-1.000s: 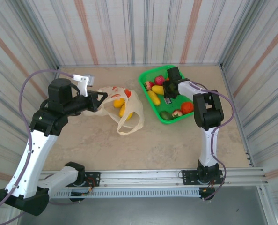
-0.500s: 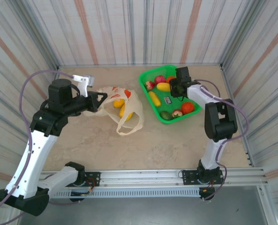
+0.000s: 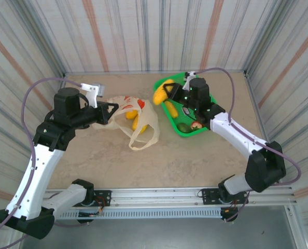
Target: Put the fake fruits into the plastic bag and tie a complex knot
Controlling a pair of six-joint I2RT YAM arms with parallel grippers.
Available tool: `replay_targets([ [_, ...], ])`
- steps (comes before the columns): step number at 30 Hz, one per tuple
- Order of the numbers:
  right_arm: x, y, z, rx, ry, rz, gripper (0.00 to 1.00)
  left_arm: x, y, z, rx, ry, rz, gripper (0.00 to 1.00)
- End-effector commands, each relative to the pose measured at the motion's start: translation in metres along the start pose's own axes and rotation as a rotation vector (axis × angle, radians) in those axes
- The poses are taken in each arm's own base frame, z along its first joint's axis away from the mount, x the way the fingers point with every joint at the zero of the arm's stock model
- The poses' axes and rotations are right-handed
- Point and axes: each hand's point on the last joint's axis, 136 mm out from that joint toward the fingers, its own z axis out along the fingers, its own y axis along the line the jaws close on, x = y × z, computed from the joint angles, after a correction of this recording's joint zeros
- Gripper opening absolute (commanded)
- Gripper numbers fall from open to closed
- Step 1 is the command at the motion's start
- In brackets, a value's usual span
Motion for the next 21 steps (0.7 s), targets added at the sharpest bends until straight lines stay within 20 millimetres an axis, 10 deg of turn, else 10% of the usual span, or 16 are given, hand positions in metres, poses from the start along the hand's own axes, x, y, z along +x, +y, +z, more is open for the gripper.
replay_targets([
  [1, 0.02, 0.058, -0.017, -0.154, -0.004, -0.311, 0.42, -0.005, -0.004, -0.008, -0.003, -0.018, 0.028, 0.0],
  [11, 0.101, 0.09, 0.0, -0.04, -0.011, -0.633, 0.45, -0.009, -0.007, -0.011, 0.004, -0.027, 0.027, 0.0],
  [21, 0.116, 0.085, 0.036, 0.173, -0.19, -0.832, 0.46, -0.018, -0.015, -0.015, 0.029, -0.043, 0.026, 0.0],
])
